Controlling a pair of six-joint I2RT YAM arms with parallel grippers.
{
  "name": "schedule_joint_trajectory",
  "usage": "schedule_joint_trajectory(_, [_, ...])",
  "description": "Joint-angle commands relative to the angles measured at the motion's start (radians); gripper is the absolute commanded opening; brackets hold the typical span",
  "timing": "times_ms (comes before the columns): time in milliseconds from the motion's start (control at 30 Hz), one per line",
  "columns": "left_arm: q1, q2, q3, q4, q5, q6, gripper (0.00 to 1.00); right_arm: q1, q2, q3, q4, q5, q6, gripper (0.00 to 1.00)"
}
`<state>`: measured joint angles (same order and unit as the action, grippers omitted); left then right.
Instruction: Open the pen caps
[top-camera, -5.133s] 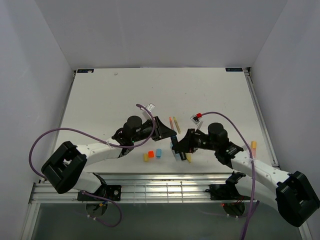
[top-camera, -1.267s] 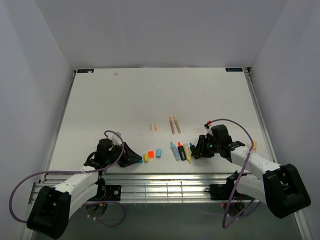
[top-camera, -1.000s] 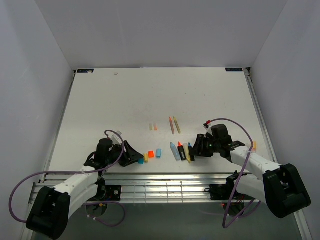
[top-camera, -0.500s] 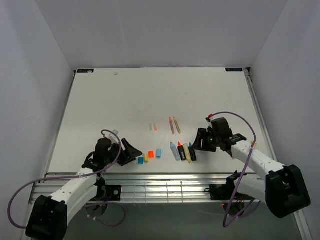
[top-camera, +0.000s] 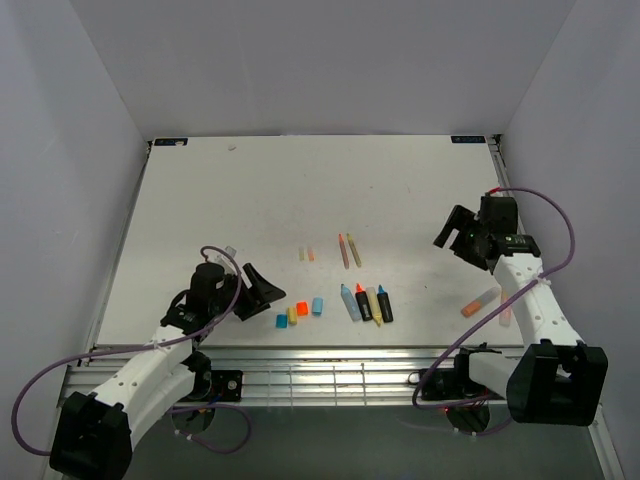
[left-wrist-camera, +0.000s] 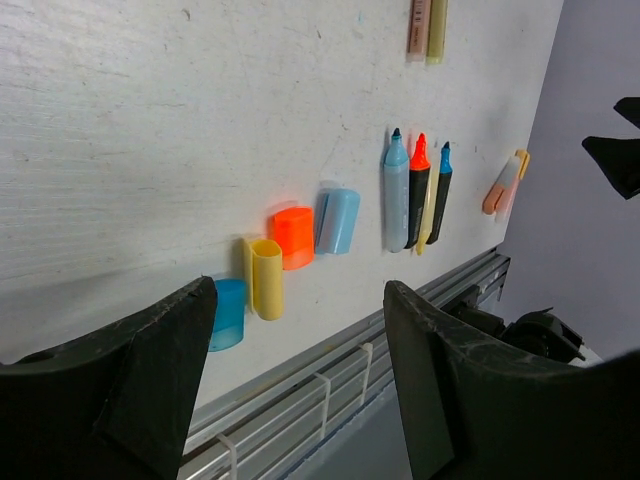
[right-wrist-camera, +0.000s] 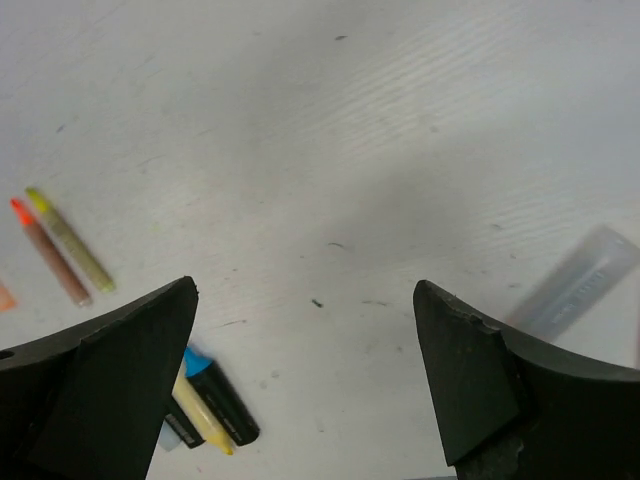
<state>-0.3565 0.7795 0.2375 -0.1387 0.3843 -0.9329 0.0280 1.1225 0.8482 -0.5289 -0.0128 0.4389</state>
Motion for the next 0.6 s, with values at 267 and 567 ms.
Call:
schedule_joint_trajectory(267, [-0.055,0.078,0.131,-0.104,-0.038,0.022,0.79,-0.238,0.000,-0.060,-0.114,0.172,0.066,0.96])
schedule_joint_trajectory(567, [-0.147,0.161,0.189,-0.101,-0.113,-0.012,0.79,-0.266,-0.018,-0.136,-0.115,0.257,0.132,0.91])
